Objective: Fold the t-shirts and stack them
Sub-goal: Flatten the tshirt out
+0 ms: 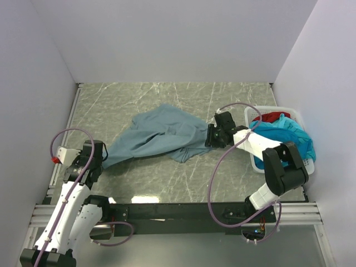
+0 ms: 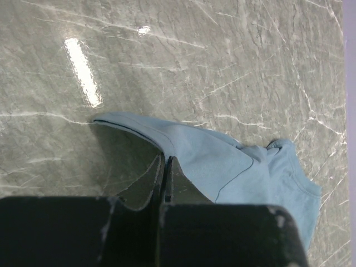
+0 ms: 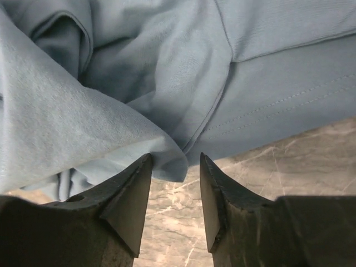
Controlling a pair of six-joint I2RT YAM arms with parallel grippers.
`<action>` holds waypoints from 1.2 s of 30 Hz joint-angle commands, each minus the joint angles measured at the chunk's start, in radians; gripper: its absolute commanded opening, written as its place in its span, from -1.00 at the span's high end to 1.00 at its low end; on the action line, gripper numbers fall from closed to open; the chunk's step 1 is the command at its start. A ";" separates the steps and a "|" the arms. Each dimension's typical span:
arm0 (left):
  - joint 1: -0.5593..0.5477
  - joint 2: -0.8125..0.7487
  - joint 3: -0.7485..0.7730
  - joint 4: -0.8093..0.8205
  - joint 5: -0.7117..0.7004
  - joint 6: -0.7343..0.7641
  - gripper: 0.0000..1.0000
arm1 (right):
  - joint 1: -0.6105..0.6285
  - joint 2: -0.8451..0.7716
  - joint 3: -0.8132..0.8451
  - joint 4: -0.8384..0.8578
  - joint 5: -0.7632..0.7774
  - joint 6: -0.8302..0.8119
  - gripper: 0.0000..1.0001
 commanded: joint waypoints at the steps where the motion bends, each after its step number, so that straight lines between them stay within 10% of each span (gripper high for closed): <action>1: 0.000 0.006 0.039 0.017 -0.043 0.018 0.99 | 0.014 0.030 0.043 0.008 -0.027 -0.058 0.04; 7: 0.000 0.015 0.044 0.017 -0.053 0.015 0.99 | 0.047 0.084 0.063 0.028 -0.074 -0.060 0.03; 10: 0.000 0.010 0.050 0.014 -0.059 0.018 0.99 | 0.047 0.081 0.066 0.026 -0.047 -0.047 0.68; 14: 0.000 -0.002 0.079 0.008 -0.079 0.028 0.99 | 0.065 -0.008 0.086 -0.033 0.065 -0.041 0.97; 36: 0.000 -0.158 0.545 0.323 -0.061 0.274 0.99 | 0.068 -0.660 0.451 -0.362 0.141 -0.147 0.88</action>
